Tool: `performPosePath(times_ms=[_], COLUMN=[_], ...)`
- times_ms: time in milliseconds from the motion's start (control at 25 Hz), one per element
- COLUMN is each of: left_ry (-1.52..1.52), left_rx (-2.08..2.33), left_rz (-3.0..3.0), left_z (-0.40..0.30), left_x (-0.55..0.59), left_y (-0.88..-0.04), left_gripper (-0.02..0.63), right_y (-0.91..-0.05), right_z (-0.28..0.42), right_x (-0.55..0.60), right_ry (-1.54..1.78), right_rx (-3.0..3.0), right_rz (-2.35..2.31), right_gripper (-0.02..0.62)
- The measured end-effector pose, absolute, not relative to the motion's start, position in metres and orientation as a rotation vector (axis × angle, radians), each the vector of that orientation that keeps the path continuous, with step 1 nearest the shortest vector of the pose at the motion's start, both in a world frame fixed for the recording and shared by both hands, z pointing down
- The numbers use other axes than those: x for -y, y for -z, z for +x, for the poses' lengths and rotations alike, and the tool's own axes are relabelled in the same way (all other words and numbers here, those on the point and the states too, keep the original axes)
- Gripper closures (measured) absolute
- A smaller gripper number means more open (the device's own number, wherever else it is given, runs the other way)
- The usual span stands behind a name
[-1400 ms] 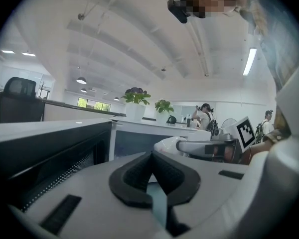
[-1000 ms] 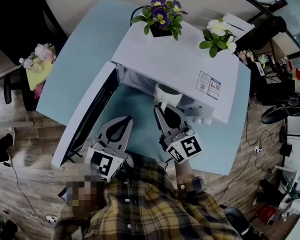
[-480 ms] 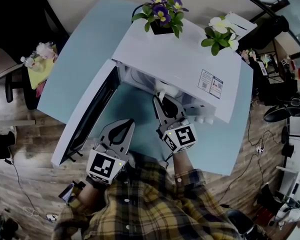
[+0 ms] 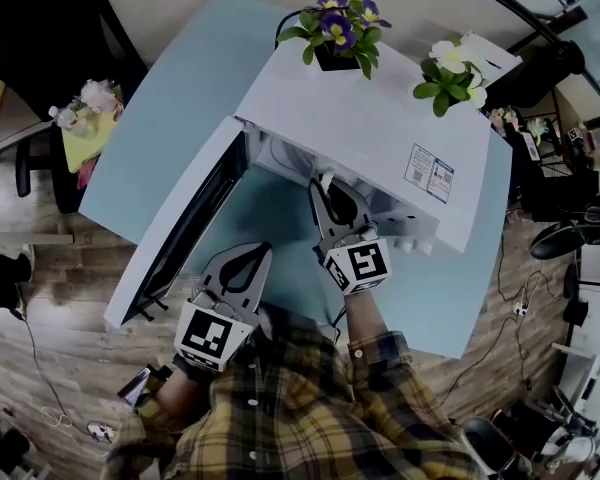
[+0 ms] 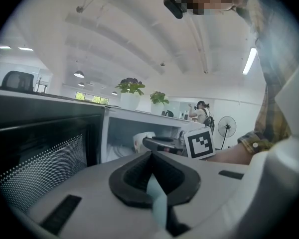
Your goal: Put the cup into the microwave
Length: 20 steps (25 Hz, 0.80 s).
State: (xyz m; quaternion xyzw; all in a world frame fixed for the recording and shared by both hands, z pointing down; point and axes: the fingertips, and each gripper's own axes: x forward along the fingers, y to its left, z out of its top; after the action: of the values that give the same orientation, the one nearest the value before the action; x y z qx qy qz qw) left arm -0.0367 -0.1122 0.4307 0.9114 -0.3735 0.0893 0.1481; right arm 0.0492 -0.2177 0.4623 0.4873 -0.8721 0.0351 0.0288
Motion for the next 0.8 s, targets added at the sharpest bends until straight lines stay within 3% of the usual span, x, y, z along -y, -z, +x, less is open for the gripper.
performPosePath(times_ms=[800], left_ry=[-0.226], left_rx=[1.135], left_rz=[2.585], left_z=[-0.053], left_x=[0.117], left_y=[-0.430], left_gripper=[0.615], right_y=[-0.478], right_z=[0.051], right_x=[0.256], right_ry=[0.015], right_rx=[2.578], right_rz=[1.640], right_gripper=[0.538])
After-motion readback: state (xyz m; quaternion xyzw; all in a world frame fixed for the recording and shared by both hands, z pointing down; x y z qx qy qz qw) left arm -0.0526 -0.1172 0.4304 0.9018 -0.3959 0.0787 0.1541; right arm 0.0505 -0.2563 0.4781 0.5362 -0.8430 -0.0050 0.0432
